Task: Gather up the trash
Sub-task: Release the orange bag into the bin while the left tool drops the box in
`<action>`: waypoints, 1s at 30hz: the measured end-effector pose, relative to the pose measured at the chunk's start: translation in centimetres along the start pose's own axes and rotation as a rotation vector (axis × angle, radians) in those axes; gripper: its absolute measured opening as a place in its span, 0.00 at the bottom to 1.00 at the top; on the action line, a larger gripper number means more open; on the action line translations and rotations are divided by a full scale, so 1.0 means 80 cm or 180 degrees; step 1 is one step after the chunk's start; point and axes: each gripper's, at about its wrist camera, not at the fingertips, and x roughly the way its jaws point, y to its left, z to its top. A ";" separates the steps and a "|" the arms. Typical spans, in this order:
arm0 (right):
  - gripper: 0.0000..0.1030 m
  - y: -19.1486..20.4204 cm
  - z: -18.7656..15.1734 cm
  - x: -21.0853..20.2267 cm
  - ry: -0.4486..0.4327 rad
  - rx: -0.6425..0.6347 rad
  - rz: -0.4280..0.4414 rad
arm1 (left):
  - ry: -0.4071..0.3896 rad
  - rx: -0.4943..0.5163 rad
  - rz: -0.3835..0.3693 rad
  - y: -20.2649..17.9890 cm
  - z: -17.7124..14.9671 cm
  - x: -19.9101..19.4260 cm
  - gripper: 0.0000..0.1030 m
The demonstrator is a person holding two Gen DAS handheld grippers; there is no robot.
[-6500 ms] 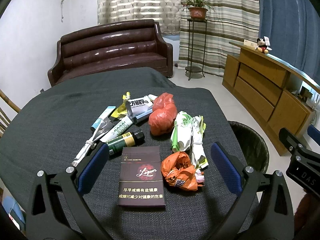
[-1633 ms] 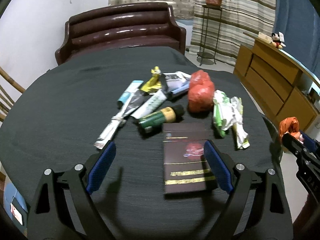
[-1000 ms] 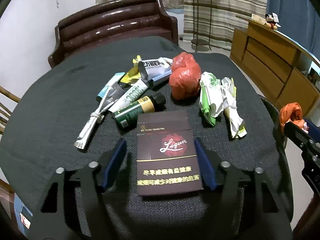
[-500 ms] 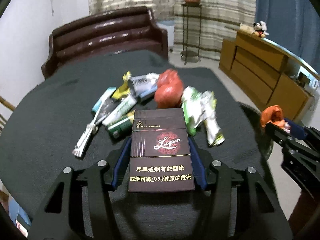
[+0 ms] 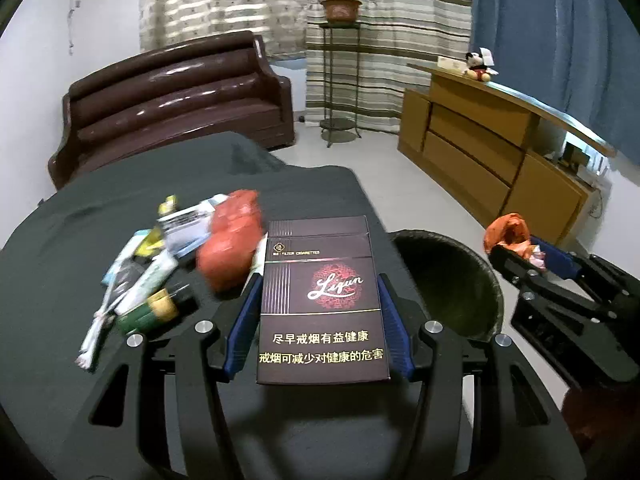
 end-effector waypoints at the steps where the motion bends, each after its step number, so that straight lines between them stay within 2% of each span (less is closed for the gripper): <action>1: 0.39 -0.004 0.001 0.002 0.0004 0.0016 -0.0010 | 0.0007 0.0009 -0.0021 -0.005 0.003 0.005 0.53; 11: 0.39 -0.022 0.008 0.024 0.0081 0.0123 -0.0045 | 0.0089 0.0131 -0.0107 -0.047 0.021 0.042 0.53; 30: 0.39 -0.048 0.011 0.046 0.0202 0.0331 -0.0055 | 0.0223 0.0260 -0.0088 -0.084 0.038 0.085 0.54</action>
